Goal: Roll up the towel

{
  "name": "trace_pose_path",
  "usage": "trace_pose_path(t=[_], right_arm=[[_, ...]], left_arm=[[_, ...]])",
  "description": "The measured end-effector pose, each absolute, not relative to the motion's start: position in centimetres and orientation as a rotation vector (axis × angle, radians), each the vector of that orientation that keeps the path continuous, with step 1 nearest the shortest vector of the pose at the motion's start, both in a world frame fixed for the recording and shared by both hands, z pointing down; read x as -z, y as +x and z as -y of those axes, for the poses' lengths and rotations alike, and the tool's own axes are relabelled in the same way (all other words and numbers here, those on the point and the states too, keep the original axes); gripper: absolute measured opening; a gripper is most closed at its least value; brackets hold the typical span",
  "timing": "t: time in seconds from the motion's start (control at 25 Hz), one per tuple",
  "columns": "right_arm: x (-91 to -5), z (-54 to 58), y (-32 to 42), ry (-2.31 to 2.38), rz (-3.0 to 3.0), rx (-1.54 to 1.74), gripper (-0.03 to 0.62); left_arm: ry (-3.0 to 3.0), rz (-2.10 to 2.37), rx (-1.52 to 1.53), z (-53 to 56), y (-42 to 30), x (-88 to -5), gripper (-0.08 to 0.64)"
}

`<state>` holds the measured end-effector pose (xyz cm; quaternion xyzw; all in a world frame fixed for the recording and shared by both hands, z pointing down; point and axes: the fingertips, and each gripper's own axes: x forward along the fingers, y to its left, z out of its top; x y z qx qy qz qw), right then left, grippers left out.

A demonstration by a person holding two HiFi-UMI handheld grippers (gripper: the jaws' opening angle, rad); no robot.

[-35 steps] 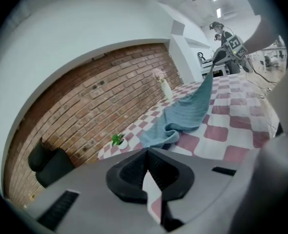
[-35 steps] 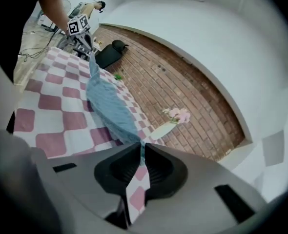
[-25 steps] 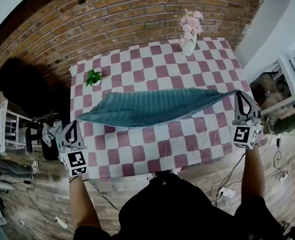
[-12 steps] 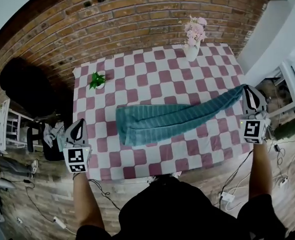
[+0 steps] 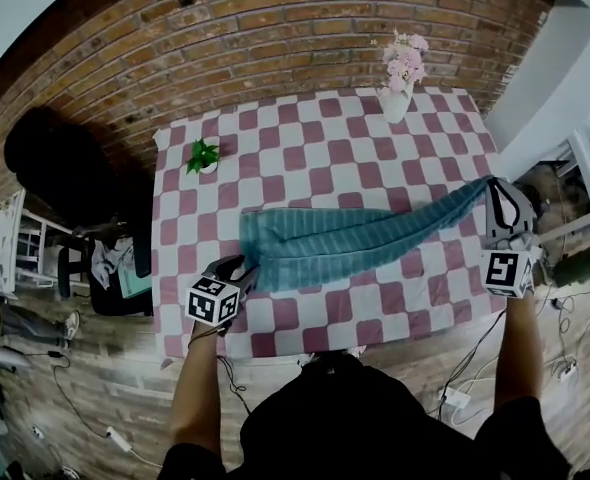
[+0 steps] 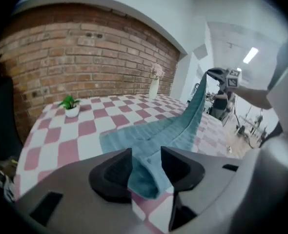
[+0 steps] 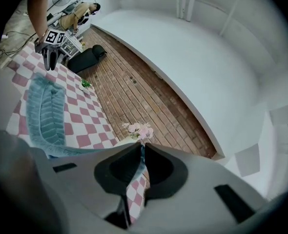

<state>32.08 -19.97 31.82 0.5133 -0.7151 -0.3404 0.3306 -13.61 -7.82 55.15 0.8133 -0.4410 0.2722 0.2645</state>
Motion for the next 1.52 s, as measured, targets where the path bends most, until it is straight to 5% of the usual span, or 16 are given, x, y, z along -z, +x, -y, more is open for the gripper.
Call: trace_pose_path(t=[0.32,0.52,0.68,0.88,1.2,1.52], right_arm=[[-33.1,19.2,32.4,1.313,1.845,0.891,0.026],[-33.9,18.8,32.7,1.312,1.826,0.835,0.028],[-34.5,18.7,33.3,1.310,1.820,0.819,0.028],[-34.5,18.5,34.1,1.334,1.806,0.775,0.028],[-33.8,18.9,34.6,1.341,1.820,0.868,0.026],[-30.6,20.7,34.6,1.449,1.883,0.844,0.026]], left_arm=[[1.904,1.051,-0.530,8.4,-12.8,-59.6,0.209],[1.875,1.009,-0.531,8.8,-11.7,-60.6,0.141],[1.897,1.013,-0.657,8.8,-10.7,-61.6,0.014],[1.946,1.062,-0.735,9.1,-11.2,-60.7,0.008],[2.081,1.308,-0.663,10.2,-14.7,-54.6,0.006],[2.251,1.646,-0.183,13.5,-20.0,-39.9,0.005]])
